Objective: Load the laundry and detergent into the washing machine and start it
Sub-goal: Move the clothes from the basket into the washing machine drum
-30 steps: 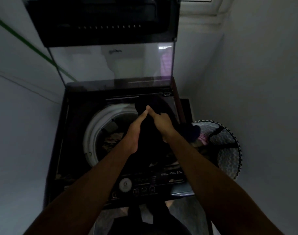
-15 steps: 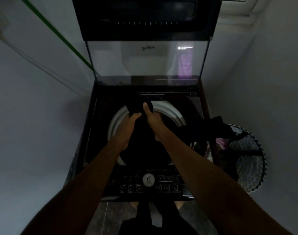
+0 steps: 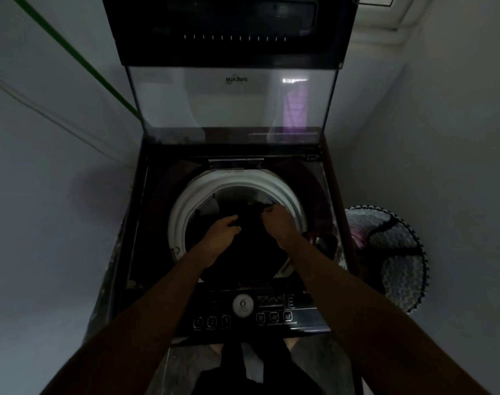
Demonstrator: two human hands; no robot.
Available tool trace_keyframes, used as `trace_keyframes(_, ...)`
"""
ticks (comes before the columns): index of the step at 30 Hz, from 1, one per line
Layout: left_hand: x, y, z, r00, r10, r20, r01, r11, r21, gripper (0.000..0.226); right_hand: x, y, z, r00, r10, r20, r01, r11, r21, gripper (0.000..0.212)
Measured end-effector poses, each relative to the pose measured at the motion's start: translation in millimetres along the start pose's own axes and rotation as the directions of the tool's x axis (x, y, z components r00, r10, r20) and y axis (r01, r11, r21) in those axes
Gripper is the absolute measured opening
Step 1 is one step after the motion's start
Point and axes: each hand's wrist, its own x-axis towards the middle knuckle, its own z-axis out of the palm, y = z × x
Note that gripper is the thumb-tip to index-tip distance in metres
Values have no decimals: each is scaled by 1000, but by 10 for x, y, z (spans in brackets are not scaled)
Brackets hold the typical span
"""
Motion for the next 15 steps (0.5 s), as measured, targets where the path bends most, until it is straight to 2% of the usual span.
trace_keyframes(7, 51, -30, -26, 997, 23, -71, -23, 1000, 5, 47, 89, 27, 123, 999, -6, 46, 1, 995, 101, 38)
trace_keyframes(13, 72, 168, 162, 994, 90, -69, -88, 995, 35, 45, 151, 53, 18, 999, -25, 29, 19, 984, 179, 19)
trace_keyframes(15, 98, 248, 261, 993, 104, -64, -100, 993, 55, 44, 219, 123, -55, 999, -31, 15, 28, 984, 175, 23)
